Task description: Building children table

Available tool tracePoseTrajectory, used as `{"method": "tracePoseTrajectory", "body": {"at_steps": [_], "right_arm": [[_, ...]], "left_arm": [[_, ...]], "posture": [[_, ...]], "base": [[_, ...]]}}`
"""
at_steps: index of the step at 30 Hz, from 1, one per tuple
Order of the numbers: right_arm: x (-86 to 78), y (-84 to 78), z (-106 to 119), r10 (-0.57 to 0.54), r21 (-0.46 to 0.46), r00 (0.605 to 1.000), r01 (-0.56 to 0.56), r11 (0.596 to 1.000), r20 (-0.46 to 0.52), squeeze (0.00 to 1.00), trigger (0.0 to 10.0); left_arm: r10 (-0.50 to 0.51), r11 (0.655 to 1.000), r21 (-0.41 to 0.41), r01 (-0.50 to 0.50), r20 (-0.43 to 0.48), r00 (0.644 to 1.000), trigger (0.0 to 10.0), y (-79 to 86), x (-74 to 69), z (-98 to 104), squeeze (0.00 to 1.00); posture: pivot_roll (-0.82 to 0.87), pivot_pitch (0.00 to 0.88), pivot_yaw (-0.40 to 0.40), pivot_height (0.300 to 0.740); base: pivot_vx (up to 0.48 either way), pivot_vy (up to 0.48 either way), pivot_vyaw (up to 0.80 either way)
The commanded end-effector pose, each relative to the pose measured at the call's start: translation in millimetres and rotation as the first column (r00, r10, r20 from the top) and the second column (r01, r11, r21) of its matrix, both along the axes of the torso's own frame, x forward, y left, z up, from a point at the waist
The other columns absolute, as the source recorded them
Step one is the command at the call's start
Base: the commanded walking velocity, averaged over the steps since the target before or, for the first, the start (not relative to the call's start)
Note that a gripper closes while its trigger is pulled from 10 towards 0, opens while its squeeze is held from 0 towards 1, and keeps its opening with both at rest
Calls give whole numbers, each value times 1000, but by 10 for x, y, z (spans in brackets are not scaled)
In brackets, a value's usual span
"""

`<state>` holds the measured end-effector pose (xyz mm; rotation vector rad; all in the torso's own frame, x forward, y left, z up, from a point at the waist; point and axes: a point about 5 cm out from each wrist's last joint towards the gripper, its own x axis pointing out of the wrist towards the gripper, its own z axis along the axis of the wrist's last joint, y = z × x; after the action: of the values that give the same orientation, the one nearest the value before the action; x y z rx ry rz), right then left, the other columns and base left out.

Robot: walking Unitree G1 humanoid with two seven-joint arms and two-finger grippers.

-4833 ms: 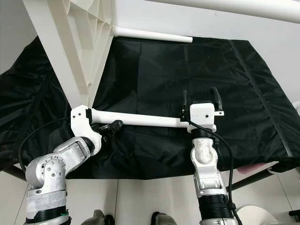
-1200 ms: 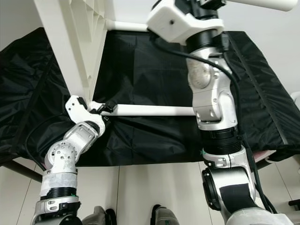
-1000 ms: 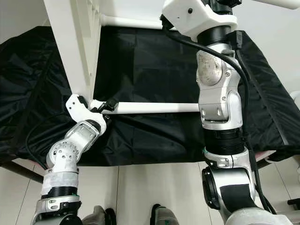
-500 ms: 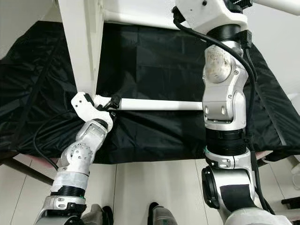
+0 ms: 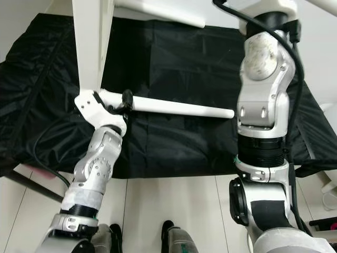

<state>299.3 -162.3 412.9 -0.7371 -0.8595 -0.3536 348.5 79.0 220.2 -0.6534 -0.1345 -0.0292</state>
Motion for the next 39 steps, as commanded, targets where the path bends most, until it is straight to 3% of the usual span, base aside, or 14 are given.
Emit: {"method": "tracePoseTrajectory", "body": {"at_steps": [1, 5, 13, 18, 19, 20, 21, 27, 28, 30, 31, 33, 34, 39], "right_arm": [[-34, -6, -28, 139, 110, 990, -138, 984, 6, 0, 0], [-7, -100, 5, 153, 173, 988, -153, 973, 10, 0, 0], [131, -789, -163, 94, 458, 996, -86, 885, 6, 0, 0], [189, -932, -388, 107, 556, 994, -70, 828, -35, 0, 0], [230, -980, -548, 146, 608, 987, -79, 790, -61, 0, 0], [308, -1068, -1176, 180, 688, 965, 1, 726, -191, 0, 0], [301, -1085, -1375, 184, 707, 956, 32, 707, -227, 0, 0], [272, -958, -1684, 273, 729, 930, -7, 684, -248, 0, 0], [264, -913, -1737, 306, 735, 920, -29, 677, -246, 0, 10000], [263, -853, -1799, 341, 729, 904, -48, 683, -259, 0, 10000], [267, -832, -1809, 352, 725, 898, -57, 687, -264, 0, 10000], [271, -824, -1808, 353, 719, 896, -58, 693, -268, 0, 10000], [273, -818, -1814, 368, 728, 893, -70, 682, -259, 1000, 10000], [272, -808, -1818, 379, 728, 893, -89, 679, -243, 1000, 10000]], "left_arm": [[81, 992, 57, -115, 414, 907, 0, -123, -92, 1250, 0], [34, 982, 145, -122, 497, 867, 0, -81, -107, 1570, 0], [-103, 959, 266, -98, 648, 755, 0, -75, -126, 2448, 0], [-153, 945, 317, -80, 645, 748, 0, -186, -142, 2489, 0], [-187, 938, 342, -58, 638, 747, 0, -272, -154, 2488, 0], [-302, 892, 453, 3, 590, 748, 0, -599, -196, 2335, 0], [-337, 872, 488, 22, 568, 751, 0, -700, -210, 2264, 0], [-419, 833, 545, 100, 501, 757, 0, -862, -174, 2018, 0], [-440, 814, 570, 116, 474, 763, 10000, -886, -159, 1932, 0], [-461, 788, 599, 139, 426, 778, 10000, -893, -126, 1786, 0], [-463, 785, 602, 147, 412, 785, 10000, -885, -111, 1742, 514], [-461, 786, 600, 151, 405, 789, 10000, -871, -99, 1721, 514], [-466, 786, 597, 162, 399, 790, 10000, -858, -94, 1694, 1000], [-474, 783, 596, 179, 385, 792, 10000, -829, -90, 1626, 1000]], "posture": [[-158, 174, 40, 740], [-148, 163, 39, 740], [-104, 150, 47, 740], [-101, 150, 52, 740], [-91, 155, 57, 740], [-85, 162, 66, 740], [-85, 162, 66, 740], [-85, 173, 74, 740], [-84, 177, 74, 740], [-81, 181, 74, 740], [-81, 182, 72, 740], [-81, 183, 70, 740], [-80, 185, 69, 740], [-74, 189, 64, 740]], "base": [[0, 0, 0], [0, 0, 0], [0, 0, 0], [0, 0, 0], [0, 0, 0], [0, 0, 0], [0, 0, 0], [0, 0, 0], [0, 0, 0], [0, 0, 0], [0, 0, 0], [0, 0, 0], [0, 0, 0], [0, 0, 0]]}}
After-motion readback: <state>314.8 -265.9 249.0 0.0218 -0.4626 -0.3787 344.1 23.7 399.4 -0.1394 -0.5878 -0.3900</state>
